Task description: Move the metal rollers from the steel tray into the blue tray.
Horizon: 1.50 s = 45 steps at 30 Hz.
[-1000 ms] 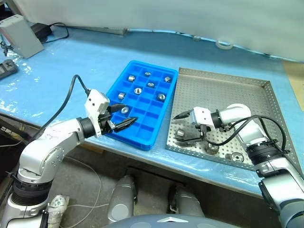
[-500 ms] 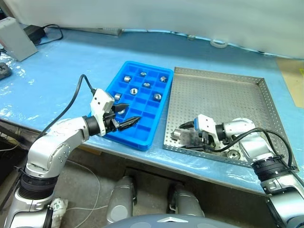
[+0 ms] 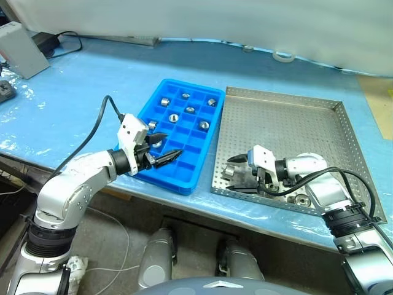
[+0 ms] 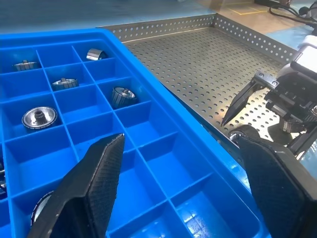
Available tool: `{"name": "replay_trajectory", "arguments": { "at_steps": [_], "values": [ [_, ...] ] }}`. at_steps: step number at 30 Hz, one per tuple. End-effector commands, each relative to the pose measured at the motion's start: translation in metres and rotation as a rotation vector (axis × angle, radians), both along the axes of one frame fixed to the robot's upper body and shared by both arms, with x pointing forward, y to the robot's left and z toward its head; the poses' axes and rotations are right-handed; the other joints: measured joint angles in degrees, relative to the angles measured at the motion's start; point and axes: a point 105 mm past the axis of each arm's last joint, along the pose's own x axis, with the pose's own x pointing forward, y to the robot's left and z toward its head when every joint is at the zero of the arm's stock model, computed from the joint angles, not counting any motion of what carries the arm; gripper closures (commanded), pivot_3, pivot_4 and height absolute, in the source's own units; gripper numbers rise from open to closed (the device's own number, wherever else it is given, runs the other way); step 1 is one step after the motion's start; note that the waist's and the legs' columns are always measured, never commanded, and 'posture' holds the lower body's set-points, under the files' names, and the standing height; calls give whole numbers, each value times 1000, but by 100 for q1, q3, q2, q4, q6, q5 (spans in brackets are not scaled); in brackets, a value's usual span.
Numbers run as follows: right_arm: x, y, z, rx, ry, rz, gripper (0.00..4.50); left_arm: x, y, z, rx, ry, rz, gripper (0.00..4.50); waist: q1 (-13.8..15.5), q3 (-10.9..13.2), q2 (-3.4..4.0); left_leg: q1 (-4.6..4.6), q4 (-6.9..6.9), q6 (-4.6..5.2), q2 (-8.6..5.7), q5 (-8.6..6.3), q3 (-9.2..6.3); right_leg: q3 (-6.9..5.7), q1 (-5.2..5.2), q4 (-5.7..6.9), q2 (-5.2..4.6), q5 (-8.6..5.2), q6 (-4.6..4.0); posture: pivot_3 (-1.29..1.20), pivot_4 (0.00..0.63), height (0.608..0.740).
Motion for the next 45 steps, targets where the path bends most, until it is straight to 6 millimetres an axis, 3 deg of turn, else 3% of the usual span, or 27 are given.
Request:
{"name": "replay_trajectory", "arguments": {
  "at_steps": [1, 3, 10, 11, 19, 23, 27, 30, 34, 41, 45],
  "values": [
    [11, 1, 6, 9, -38, -14, 186, -3, -6, 13, -1, -46, -21, 627, -5, 0, 0, 0, 1, 0, 0, 0, 0, 0, 0, 0, 0, 0, 0, 70, 150, 740],
    [14, 4, 7, 20, -41, -20, 591, -3, -7, 14, 1, -47, -19, 621, -10, 0, 0, 1, 1, 0, 0, 0, 0, 1, 0, 1, 0, 0, 0, 69, 150, 740],
    [19, 9, 14, 75, -57, -37, 2772, -2, -8, 14, 6, -43, -12, 621, -6, 0, 0, -2, 0, -2, 5, 1, 0, 1, -3, 0, 5, 0, 0, 71, 150, 740],
    [18, 9, 15, 79, -50, -32, 2895, -1, -7, 13, 9, -42, -9, 621, -7, 0, 0, -2, 0, -2, 5, 1, 0, 1, -3, 0, 6, 0, 0, 71, 150, 740],
    [18, 3, 15, 35, -69, -39, 2893, -1, -1, 18, -12, -53, 0, 621, -5, 0, 0, -1, 0, -3, 5, 2, 0, 1, -3, 1, 6, 0, 0, 60, 150, 740],
    [19, -5, 41, 65, -91, -40, 2893, -2, 7, 35, -6, -99, 20, 621, -7, 0, 0, -2, 0, -3, 5, 2, 0, 1, -4, 1, 7, 0, 0, 64, 150, 740],
    [19, -1, 81, 124, -164, -19, 2893, 1, 10, 35, 27, -119, 41, 621, -7, 1, 1, 0, 0, -3, 6, 2, 1, 3, -4, 2, 7, 0, 0, 73, 150, 740],
    [23, 19, 100, 178, -223, 9, 2893, 2, 21, 34, 44, -124, 71, 621, -22, 0, 0, 4, 0, -7, 15, 4, 1, 4, -3, 3, 16, 0, 0, 88, 150, 740],
    [28, 61, 116, 254, -272, 80, 2893, 12, 57, 37, 75, -158, 187, 621, -31, 0, 0, 4, -11, -33, 48, 19, 1, 4, -21, 8, 48, 2, -11, 131, 150, 740],
    [56, 113, 110, 304, -286, 127, 2893, 8, 118, 30, 133, -190, 417, 621, 38, -1, -3, -11, -46, -63, 50, 38, -1, -2, -46, 8, 53, 3, -31, 250, 150, 740],
    [69, 142, 108, 336, -275, 146, 2893, -3, 136, 26, 121, -179, 488, 621, 101, -1, -10, -20, -61, -74, 50, 44, -2, -6, -60, 9, 53, 1, -35, 306, 150, 740]
  ]
}}
